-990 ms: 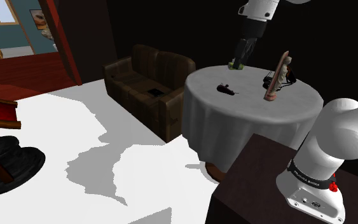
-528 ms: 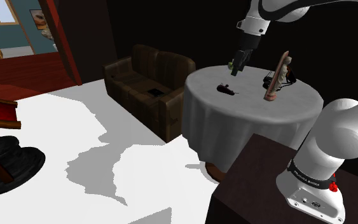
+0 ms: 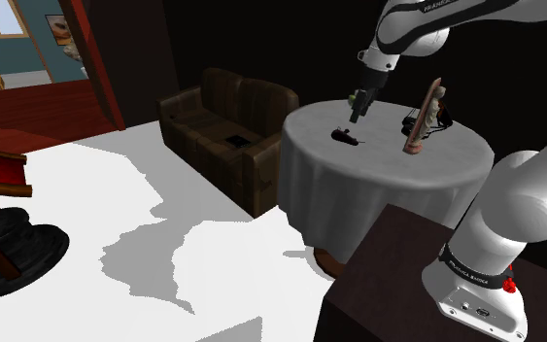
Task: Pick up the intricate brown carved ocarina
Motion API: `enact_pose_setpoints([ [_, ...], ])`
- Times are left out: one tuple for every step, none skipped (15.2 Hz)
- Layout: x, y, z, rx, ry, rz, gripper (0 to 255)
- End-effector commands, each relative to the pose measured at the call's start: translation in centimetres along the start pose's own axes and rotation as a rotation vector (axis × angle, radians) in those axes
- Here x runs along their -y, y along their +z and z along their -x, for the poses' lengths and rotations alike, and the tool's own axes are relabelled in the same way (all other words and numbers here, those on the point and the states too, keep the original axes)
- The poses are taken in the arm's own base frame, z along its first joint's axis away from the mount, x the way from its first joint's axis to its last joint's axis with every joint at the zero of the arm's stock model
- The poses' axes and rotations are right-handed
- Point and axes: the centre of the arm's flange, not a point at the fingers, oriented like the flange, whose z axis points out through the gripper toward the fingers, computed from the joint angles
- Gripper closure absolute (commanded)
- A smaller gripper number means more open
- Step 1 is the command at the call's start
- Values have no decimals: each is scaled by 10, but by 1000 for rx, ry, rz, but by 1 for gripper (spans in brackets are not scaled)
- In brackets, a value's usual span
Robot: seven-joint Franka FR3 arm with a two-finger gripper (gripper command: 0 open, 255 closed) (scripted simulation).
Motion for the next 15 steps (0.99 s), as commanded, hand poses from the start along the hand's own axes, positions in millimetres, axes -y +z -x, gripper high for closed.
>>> enact_pose_setpoints([
  [-24, 17, -3, -4, -2, 3, 0],
  [-35, 25, -5, -5, -3, 3, 0],
  [-46, 32, -8, -7, -3, 3, 0],
  [-56, 39, -10, -9, -4, 3, 0],
  [-67, 46, -12, -10, -5, 3, 0],
  [-78, 53, -15, -12, -6, 4, 0],
  [-89, 60, -17, -13, -6, 4, 0],
  [-100, 67, -19, -15, -7, 4, 0],
  [-110, 74, -22, -17, -8, 4, 0],
  [-121, 81, -24, -18, -8, 4, 0],
  [-132, 88, -27, -20, -9, 5, 0],
  [-143, 95, -29, -21, -10, 5, 0],
  [-154, 102, -32, -23, -10, 5, 0],
  [-164, 109, -34, -25, -11, 5, 0],
  [-175, 116, -37, -26, -12, 6, 0],
])
